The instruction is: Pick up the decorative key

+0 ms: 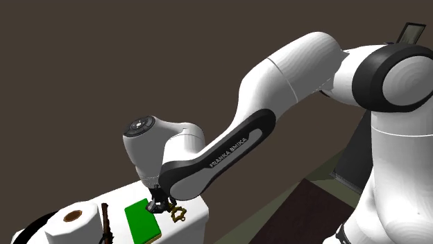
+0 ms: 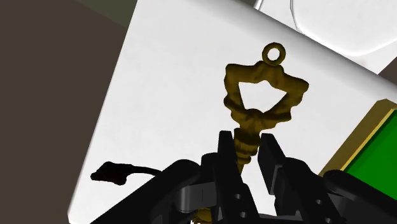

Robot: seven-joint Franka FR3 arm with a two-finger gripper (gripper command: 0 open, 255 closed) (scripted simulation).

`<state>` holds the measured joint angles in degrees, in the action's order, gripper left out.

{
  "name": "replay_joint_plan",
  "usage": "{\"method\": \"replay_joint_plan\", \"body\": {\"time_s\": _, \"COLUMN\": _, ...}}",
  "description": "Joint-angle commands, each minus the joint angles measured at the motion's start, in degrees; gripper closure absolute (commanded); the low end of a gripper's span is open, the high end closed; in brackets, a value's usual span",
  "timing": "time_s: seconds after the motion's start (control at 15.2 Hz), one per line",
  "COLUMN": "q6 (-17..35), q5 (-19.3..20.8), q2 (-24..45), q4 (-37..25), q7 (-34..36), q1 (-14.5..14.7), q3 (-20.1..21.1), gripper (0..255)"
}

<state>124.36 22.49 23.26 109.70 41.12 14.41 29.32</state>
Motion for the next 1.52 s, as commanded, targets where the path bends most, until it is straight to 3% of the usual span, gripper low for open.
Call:
{"method": "replay_joint_plan", "body": {"time_s": 0.0, "q6": 0.03, "q5": 0.01, "q2": 0.01, "q4": 0.01, "q7": 0.01, "q1": 0.0, "q3": -0.01, "gripper": 255}}
{"method": "replay_joint_plan", "body": {"time_s": 0.4, "q6": -0.04, "q5": 0.03, "q2": 0.09, "q4": -0.12, "q7": 0.02, "q1": 0.04, "q3": -0.02, "gripper": 255}}
{"method": "replay_joint_plan", "body": {"time_s": 1.45, "q6": -8.97, "q5": -4.75, "q2": -6.11, "q4": -4.07, "q7": -3.88, "q1": -1.33, "q3": 2.03, "gripper": 255}}
